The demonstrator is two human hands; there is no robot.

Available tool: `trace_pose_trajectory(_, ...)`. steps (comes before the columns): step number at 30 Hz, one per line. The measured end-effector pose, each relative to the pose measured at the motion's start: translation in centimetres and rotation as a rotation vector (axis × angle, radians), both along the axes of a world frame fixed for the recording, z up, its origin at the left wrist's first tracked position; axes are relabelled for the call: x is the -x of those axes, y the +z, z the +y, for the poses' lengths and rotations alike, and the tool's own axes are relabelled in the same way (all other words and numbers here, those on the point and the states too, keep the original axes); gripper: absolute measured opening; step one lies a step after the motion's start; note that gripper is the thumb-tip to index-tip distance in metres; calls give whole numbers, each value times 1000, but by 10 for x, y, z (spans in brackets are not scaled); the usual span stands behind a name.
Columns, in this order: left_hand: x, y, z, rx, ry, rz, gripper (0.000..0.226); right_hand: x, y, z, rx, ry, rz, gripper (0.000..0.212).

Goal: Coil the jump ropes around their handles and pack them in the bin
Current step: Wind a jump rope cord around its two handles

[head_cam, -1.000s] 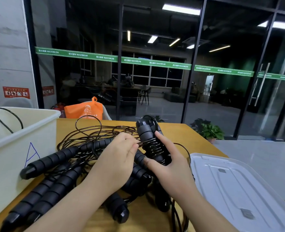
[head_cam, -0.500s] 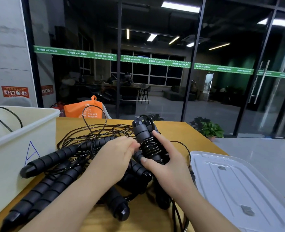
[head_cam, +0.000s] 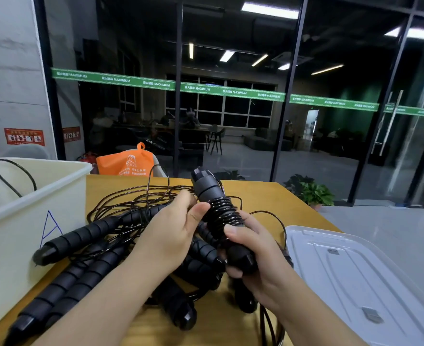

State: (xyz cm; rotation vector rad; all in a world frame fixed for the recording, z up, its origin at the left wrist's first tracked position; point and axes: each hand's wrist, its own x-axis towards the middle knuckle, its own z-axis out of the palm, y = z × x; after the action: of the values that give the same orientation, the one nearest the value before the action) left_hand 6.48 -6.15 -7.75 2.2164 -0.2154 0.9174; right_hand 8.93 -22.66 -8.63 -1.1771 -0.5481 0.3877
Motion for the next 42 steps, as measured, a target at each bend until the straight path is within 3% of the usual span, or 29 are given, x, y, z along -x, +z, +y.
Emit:
trace_pose_trajectory(5, 1, 4, -2, 270, -53, 85, 95, 2, -2, 1, -196, 299, 150, 83)
trace_pose_trajectory(10, 4, 10, -4, 449, -166, 167, 115, 3, -4, -1, -321, 504, 330, 60)
trace_pose_trajectory(13, 4, 11, -2, 504, -346, 151, 96, 2, -1, 2, -402, 659, 358, 49)
trace_pose_trajectory(18, 3, 9, 4, 580, -546, 206, 78, -1, -6, 5, -437, 708, 384, 56)
trace_pose_trajectory(22, 5, 11, 4, 504, -349, 123, 56, 2, 2, -1, -366, 544, 435, 59)
trace_pose_trajectory(25, 7, 12, 2, 488, -182, 105, 42, 4, 8, -1, -140, 235, 275, 59)
trace_pose_trajectory(29, 5, 6, -1, 482, -66, 76, 56, 6, 5, 5, 260, -229, -324, 50)
trace_pose_trajectory(31, 6, 4, -5, 470, -13, 64, 44, 6, 2, 3, 354, -264, -527, 61)
trace_pose_trajectory(33, 8, 3, -9, 410, 65, 48, 32, 6, -1, 2, 515, -278, -672, 87)
trace_pose_trajectory(35, 7, 0, -12, 372, 110, 32, 32, 6, -4, 4, 701, -298, -762, 109)
trace_pose_trajectory(38, 8, 0, -16, 335, 151, 2, 34, 9, -3, 10, 825, -410, -813, 119)
trace_pose_trajectory(42, 12, 2, -20, 300, 95, -48, 32, 10, -5, 10, 653, -423, -767, 109)
